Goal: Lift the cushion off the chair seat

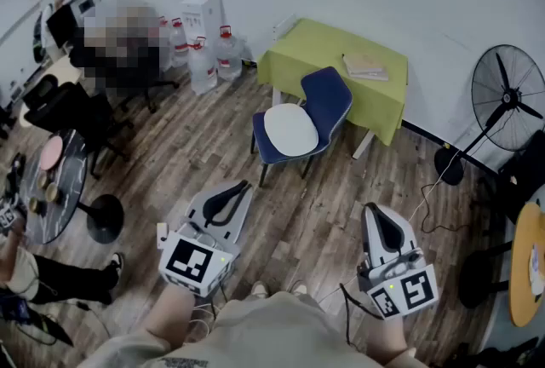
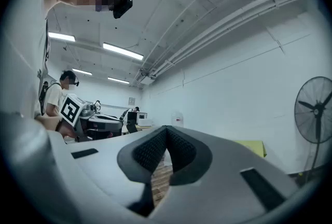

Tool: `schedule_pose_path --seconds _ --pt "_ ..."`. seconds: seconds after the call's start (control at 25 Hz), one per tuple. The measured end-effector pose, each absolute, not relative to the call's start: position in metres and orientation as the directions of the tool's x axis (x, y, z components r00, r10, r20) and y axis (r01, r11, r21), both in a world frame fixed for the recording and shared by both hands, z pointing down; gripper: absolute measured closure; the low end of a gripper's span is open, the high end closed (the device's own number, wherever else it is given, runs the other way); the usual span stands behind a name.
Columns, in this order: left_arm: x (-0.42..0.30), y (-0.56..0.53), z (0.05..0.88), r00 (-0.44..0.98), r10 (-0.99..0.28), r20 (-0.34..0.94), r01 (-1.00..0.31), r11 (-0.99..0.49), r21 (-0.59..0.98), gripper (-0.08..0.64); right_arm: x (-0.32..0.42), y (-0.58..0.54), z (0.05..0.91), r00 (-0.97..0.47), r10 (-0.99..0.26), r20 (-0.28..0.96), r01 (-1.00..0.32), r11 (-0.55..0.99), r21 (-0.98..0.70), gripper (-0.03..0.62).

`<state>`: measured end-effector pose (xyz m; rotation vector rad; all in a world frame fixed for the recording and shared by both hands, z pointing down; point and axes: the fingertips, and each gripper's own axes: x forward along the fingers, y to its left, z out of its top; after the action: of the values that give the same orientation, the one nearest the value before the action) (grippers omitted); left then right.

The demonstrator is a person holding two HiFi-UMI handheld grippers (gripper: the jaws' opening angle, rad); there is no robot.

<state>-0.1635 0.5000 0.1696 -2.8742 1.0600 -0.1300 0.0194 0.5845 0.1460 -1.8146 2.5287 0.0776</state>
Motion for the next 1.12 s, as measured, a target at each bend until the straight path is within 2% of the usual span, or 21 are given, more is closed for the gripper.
schedule_pose_path --seconds 0.32,0.88,1.12 --pt "-0.179 0.496 0.175 0.755 -0.653 0.066 -0.647 -0.757 -0.094 0.523 0.011 0.579 0.15 -0.319 -0.946 -0.049 -0.946 0.321 -0.052 0.571" --pt "-0.225 0.49 0.178 0.732 -0.679 0.053 -0.674 -0.734 -0.079 0.525 -0.026 0.571 0.15 -0.327 -0.943 -0.062 -0.943 0.33 -0.043 0.571" --pt "-0.221 0.473 0.184 0.732 -0.678 0.068 -0.674 -0.735 -0.076 0.525 -0.015 0.555 0.154 -0.294 -0.954 -0.059 -0.954 0.297 -0.044 0.57"
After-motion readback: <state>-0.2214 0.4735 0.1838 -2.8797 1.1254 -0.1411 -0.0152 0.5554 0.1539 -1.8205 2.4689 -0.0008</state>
